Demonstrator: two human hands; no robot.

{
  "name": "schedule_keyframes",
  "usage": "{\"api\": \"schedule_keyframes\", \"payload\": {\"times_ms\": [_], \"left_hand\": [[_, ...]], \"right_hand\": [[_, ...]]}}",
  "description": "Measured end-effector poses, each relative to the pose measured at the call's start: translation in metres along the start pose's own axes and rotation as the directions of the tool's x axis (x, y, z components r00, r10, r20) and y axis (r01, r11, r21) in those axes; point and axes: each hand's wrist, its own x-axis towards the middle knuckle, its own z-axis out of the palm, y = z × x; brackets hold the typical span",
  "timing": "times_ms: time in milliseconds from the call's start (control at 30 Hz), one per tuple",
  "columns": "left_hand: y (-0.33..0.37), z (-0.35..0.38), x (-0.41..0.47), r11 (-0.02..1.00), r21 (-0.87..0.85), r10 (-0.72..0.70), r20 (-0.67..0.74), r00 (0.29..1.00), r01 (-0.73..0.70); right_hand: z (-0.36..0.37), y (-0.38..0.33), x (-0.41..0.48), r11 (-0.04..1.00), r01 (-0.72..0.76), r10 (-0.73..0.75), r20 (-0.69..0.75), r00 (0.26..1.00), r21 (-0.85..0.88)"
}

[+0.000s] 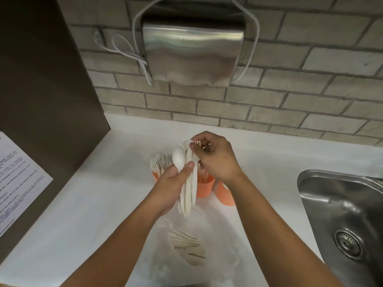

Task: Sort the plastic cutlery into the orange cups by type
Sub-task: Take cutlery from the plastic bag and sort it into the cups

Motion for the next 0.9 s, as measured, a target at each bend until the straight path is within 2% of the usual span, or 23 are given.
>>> {"api": "schedule_keyframes", "payload": {"times_ms": [233,367,533,633,733,800,833,867,900], "left_hand": [[0.0,-0.036,0.009,0.998,0.017,0.054,-0.115,0.992,-0.053],[-0.008,-0.055,0.011,0.999,0.032,0.034,-0.228,0.973,-0.028],[-0.01,-0.074,0.01,0.99,-0.138,-0.018,-0.402,0.915,-0.041],[-0.012,-0.08,0.011,0.99,-0.138,-0.022,-0.424,0.905,-0.041],[-0.011,-0.08,0.009,0.99,-0.133,-0.004,-0.397,0.918,-0.054],[-0.011,-0.077,0.008,0.992,-0.111,0.009,-0.381,0.924,-0.056],[-0.011,-0.076,0.008,0.994,-0.094,0.016,-0.376,0.927,-0.056],[-0.011,-0.074,0.007,0.996,-0.075,0.023,-0.37,0.929,-0.054],[-0.01,-0.072,0.006,0.997,-0.055,0.03,-0.364,0.931,-0.054]], "right_hand": [[0.033,0.006,0.024,0.996,0.025,-0.021,-0.05,0.999,0.085],[0.04,0.004,0.034,0.985,0.036,-0.01,-0.15,0.989,0.17],[0.041,0.005,0.046,0.965,0.175,-0.13,-0.225,0.966,0.195],[0.05,0.015,0.047,0.976,0.202,-0.188,-0.156,0.97,0.079],[0.066,0.037,0.043,0.942,0.286,-0.294,-0.018,0.956,-0.174],[0.075,0.053,0.041,0.83,0.386,-0.323,0.218,0.921,-0.403],[0.076,0.058,0.038,0.746,0.424,-0.281,0.334,0.899,-0.513],[0.075,0.061,0.036,0.673,0.441,-0.24,0.39,0.889,-0.593],[0.074,0.063,0.033,0.646,0.446,-0.247,0.382,0.89,-0.62]]}}
